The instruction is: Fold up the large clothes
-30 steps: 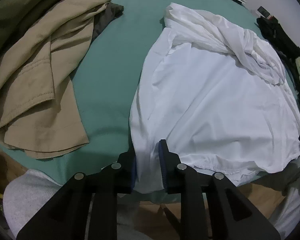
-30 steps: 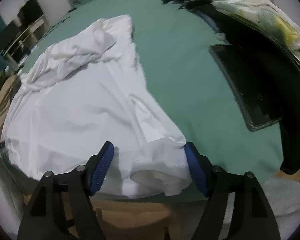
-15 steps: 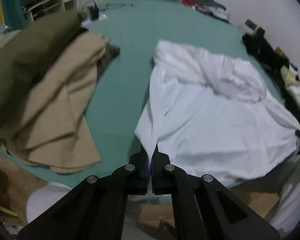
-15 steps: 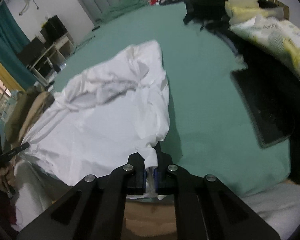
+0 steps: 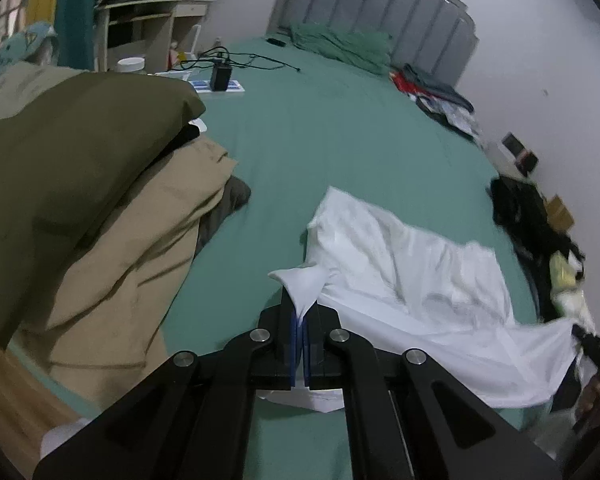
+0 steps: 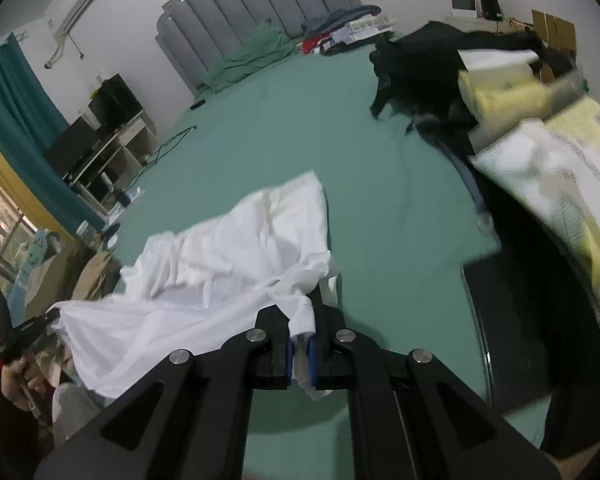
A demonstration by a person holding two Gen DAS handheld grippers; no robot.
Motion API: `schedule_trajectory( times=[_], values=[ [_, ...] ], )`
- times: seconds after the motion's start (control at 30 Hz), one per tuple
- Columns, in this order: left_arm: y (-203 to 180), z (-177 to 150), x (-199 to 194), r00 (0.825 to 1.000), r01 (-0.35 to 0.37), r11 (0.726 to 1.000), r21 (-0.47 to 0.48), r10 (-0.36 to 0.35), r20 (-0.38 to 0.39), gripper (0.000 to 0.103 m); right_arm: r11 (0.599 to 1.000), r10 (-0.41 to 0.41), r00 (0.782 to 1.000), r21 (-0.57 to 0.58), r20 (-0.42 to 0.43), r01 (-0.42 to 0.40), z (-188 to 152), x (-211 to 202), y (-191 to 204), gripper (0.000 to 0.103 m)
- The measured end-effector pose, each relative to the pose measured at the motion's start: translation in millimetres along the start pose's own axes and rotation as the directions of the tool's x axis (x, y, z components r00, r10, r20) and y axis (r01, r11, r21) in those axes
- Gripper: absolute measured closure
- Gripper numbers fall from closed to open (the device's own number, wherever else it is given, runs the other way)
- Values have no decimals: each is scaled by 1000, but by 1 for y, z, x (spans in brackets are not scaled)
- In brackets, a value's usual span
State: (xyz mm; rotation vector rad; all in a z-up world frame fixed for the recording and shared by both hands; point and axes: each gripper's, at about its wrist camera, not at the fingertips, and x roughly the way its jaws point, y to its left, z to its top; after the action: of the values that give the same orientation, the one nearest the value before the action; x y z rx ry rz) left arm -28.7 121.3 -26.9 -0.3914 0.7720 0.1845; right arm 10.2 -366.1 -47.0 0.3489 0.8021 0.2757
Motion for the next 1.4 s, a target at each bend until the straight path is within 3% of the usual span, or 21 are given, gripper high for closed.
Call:
schedule_trajectory(
  times=[0.13,0.33,0.53,0.7,0.77,0.8,0.83,0.87,0.93,1.0,1.03,1.07,1.13,1.2,1.3,1.4],
  values=[
    [5,24,23,1000,13,998,-67,-13,-4,101,1000,4,1000,4,-3,-4,34,26,-3,97],
    [-3,55,70,1000,-6,996,-85,5,-16,101,1000,9,1000,25,-10,-9,81,75,-13,97],
    [-6,83,125,998,-33,991,-129,27,-49,100,998,16,997,59,-71,-12,115,139,-30,97],
    [-5,98,191,990,-58,996,-69,48,-135,100,993,-26,994,114,-108,38,122,189,-57,96],
    [-1,99,213,983,-59,994,-90,43,-176,100,991,-45,990,116,-132,61,119,207,-63,95],
    [0,99,219,982,-56,994,-95,38,-187,99,992,-58,989,107,-139,74,118,214,-64,95],
    [0,100,225,980,-58,994,-93,39,-193,91,992,-73,987,93,-145,87,117,220,-64,93],
    [0,99,226,980,-68,994,-90,49,-191,85,992,-80,986,84,-149,94,116,223,-63,90],
    [3,103,222,985,-92,990,-111,75,-156,54,992,-94,983,73,-157,107,118,226,-64,81],
    [7,107,210,991,-93,985,-144,78,-107,45,989,-133,983,55,-128,141,122,216,-63,59],
    [8,109,199,993,-102,984,-145,92,-76,44,986,-156,982,44,-109,162,125,211,-63,43],
    [8,110,194,992,-115,984,-139,107,-63,44,978,-205,977,19,-66,207,128,197,-59,37],
    [3,111,175,989,-144,984,-106,142,-30,44,960,-277,961,-39,13,277,132,176,-48,37],
    [-7,109,157,985,-171,983,-63,171,-1,44,954,-277,959,-102,65,282,130,161,-33,37],
    [-33,94,134,988,-154,987,41,153,14,44,939,-202,973,-260,111,225,112,143,5,37],
    [-68,71,129,995,-95,978,188,98,-11,44,881,-122,990,-451,76,143,79,143,47,37]
  ],
)
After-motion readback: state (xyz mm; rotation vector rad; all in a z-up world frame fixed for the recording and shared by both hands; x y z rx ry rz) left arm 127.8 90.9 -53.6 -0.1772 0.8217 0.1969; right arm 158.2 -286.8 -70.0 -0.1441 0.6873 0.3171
